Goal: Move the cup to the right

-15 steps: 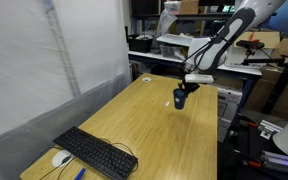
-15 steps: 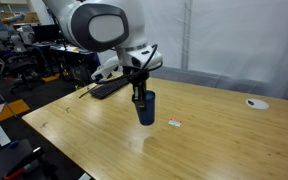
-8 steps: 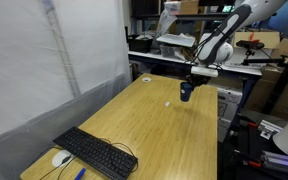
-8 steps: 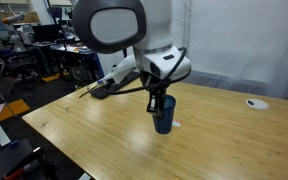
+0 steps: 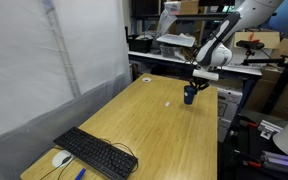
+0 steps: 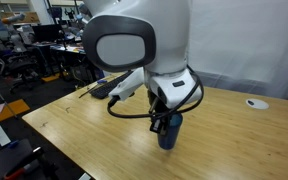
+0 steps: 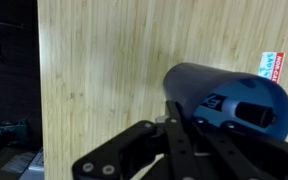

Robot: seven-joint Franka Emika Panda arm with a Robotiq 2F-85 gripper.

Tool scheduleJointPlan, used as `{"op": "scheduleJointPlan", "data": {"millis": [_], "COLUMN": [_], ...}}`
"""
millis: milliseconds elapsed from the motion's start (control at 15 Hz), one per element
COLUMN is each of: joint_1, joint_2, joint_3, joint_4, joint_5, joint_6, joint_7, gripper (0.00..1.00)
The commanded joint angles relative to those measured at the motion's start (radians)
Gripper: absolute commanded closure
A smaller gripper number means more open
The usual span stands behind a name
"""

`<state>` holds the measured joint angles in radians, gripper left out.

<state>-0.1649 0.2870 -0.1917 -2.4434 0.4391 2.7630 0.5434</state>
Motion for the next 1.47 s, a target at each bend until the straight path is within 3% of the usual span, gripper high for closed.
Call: {"op": "scheduleJointPlan", "data": {"millis": [0,400,867,1200,1267,1400], "joint_1": [-0.016,0.005,0.039,0.023,0.019,0.017], "joint_2": [0.038,0.078,0.103,0.118,0.116,0.114], "joint_3": [0.003,-0.004,-0.001,0.018,0.022,0.025], "joint_4": [0.028,0.029,0.013,0.012,0.011,0.008], "joint_5": [0.031,0.016,0.012,0.035,0.041,0.051], "joint_6": [0.001,0.032,0.152,0.174,0.173,0.173], "joint_7": [-0.009,0.017,0.025,0.015,0.013,0.011], "gripper": [0.99,0.99,0.99,0.99,0.7,0.63]}}
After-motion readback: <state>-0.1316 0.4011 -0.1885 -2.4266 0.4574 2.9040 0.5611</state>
